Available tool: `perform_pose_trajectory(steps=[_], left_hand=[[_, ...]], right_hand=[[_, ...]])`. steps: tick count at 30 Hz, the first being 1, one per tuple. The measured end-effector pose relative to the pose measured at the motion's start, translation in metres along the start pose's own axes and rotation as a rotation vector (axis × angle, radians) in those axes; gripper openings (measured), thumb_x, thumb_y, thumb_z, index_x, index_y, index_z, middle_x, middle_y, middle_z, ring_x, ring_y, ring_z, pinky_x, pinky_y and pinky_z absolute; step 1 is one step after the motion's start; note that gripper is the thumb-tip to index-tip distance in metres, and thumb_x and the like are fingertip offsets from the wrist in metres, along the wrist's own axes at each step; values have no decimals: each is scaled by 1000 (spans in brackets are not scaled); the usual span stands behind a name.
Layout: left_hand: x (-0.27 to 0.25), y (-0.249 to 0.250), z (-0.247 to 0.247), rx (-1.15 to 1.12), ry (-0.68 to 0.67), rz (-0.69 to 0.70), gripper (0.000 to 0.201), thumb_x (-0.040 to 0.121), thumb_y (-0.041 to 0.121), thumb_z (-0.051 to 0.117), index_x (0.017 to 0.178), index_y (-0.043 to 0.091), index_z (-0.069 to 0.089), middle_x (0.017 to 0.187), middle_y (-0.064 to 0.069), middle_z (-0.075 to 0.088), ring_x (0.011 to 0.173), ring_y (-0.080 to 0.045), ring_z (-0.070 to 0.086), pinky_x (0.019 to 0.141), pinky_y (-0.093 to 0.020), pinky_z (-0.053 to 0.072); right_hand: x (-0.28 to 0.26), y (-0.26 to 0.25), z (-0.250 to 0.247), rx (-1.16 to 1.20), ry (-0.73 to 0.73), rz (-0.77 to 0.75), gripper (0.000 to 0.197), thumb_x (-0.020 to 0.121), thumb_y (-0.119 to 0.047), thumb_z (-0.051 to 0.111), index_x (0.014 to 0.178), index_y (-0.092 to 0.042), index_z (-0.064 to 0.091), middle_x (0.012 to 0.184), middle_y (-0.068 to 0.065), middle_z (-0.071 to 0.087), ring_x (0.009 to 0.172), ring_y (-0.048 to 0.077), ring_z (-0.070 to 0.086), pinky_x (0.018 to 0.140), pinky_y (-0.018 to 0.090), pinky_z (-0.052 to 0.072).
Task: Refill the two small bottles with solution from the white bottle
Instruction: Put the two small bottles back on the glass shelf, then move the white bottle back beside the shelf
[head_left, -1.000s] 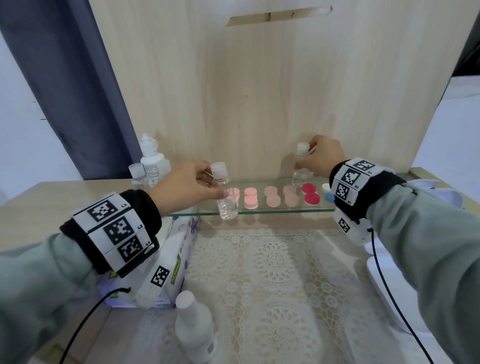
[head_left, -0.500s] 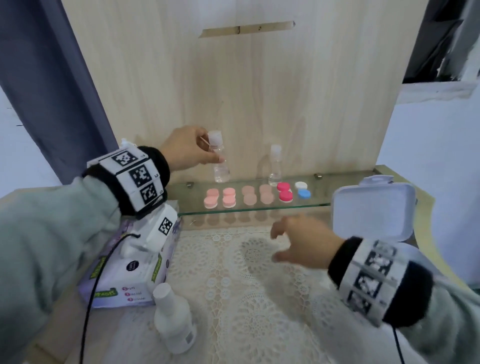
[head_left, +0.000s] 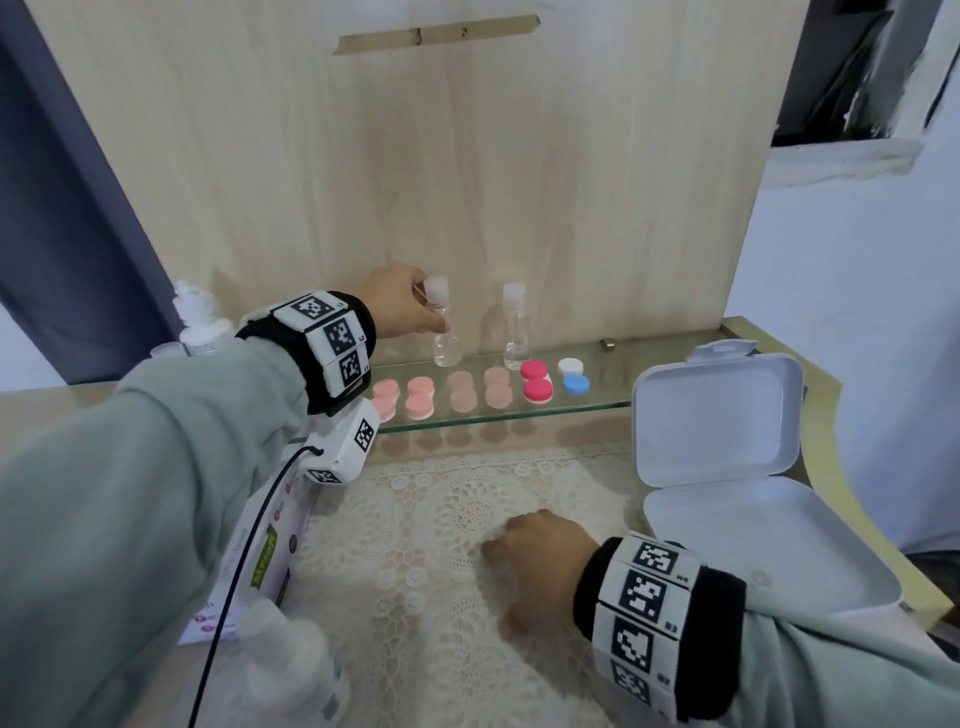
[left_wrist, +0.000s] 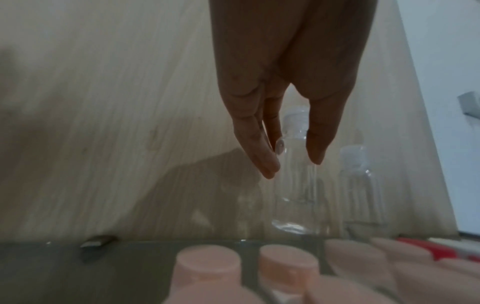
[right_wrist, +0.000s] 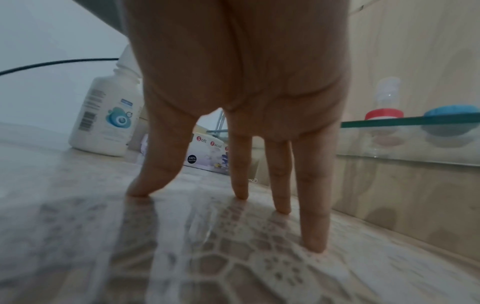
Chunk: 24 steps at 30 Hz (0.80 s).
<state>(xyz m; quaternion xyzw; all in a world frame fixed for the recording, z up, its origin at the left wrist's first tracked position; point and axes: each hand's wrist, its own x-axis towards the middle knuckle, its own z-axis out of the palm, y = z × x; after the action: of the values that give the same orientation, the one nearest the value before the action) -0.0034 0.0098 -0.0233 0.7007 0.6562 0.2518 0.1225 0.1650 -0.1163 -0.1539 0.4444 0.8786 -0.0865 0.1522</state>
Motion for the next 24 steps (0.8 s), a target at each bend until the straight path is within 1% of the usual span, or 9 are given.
perform_pose_trajectory(steps=[2, 4, 6, 9, 11, 17, 19, 21, 24], left_hand=[[2, -4, 4, 9, -7, -13, 24, 70, 16, 74, 84, 15, 55, 85, -2, 57, 82, -17, 52, 69, -23, 38], [3, -8, 7, 8, -17, -14, 23, 70, 16, 74, 83, 15, 56, 83, -2, 57, 81, -18, 52, 62, -21, 38], [4, -12, 10, -3, -26, -18, 23, 69, 16, 75, 85, 15, 57, 84, -2, 58, 82, -17, 53, 61, -17, 37], [3, -13, 14, -15, -16, -23, 29, 70, 17, 74, 95, 10, 61, 88, -2, 58, 84, -16, 53, 73, -23, 37], [4, -13, 16, -31, -1, -20, 32, 70, 17, 74, 98, 8, 61, 89, -2, 59, 84, -17, 53, 76, -23, 36], [4, -18, 15, -89, -26, -30, 31, 69, 16, 75, 94, 15, 57, 73, 5, 56, 68, -13, 55, 60, -13, 43], [1, -20, 13, -145, -51, -52, 36, 71, 13, 74, 102, 10, 55, 82, 1, 59, 73, -14, 58, 70, -20, 52], [-6, -21, 6, -161, -60, -64, 45, 73, 14, 73, 112, 5, 53, 96, -5, 59, 86, -19, 57, 85, -36, 53], [-28, -21, -13, -132, -49, -46, 42, 75, 19, 71, 112, 6, 55, 102, -5, 58, 91, -20, 56, 91, -38, 48]], right_hand=[[1, 1, 0, -12, 1, 4, 57, 74, -46, 65, 118, -10, 56, 113, 12, 59, 105, 29, 53, 86, 37, 46], [2, 1, 0, -25, 4, 4, 59, 74, -47, 66, 118, -10, 56, 113, 12, 59, 104, 29, 53, 87, 37, 46], [4, 1, 1, -33, 6, -1, 60, 73, -48, 67, 119, -9, 56, 112, 12, 60, 103, 29, 54, 88, 38, 47], [5, 1, 1, -40, 5, 1, 62, 73, -49, 66, 120, -10, 56, 113, 12, 60, 104, 29, 54, 89, 37, 47], [6, 2, 1, -50, 5, 7, 63, 72, -50, 66, 122, -11, 56, 114, 11, 61, 104, 28, 54, 88, 36, 47], [7, 1, 1, -78, 3, 13, 67, 71, -53, 66, 124, -14, 55, 114, 10, 61, 104, 28, 54, 89, 37, 48], [6, 2, 1, -90, 0, 8, 67, 72, -54, 65, 125, -14, 55, 115, 9, 61, 105, 28, 54, 91, 37, 48], [4, 2, -1, -86, -2, 10, 67, 73, -52, 64, 127, -14, 53, 118, 9, 61, 109, 28, 53, 93, 37, 47], [0, 1, -6, -95, -7, 11, 67, 74, -53, 63, 128, -14, 53, 120, 8, 62, 112, 28, 53, 97, 37, 46]])
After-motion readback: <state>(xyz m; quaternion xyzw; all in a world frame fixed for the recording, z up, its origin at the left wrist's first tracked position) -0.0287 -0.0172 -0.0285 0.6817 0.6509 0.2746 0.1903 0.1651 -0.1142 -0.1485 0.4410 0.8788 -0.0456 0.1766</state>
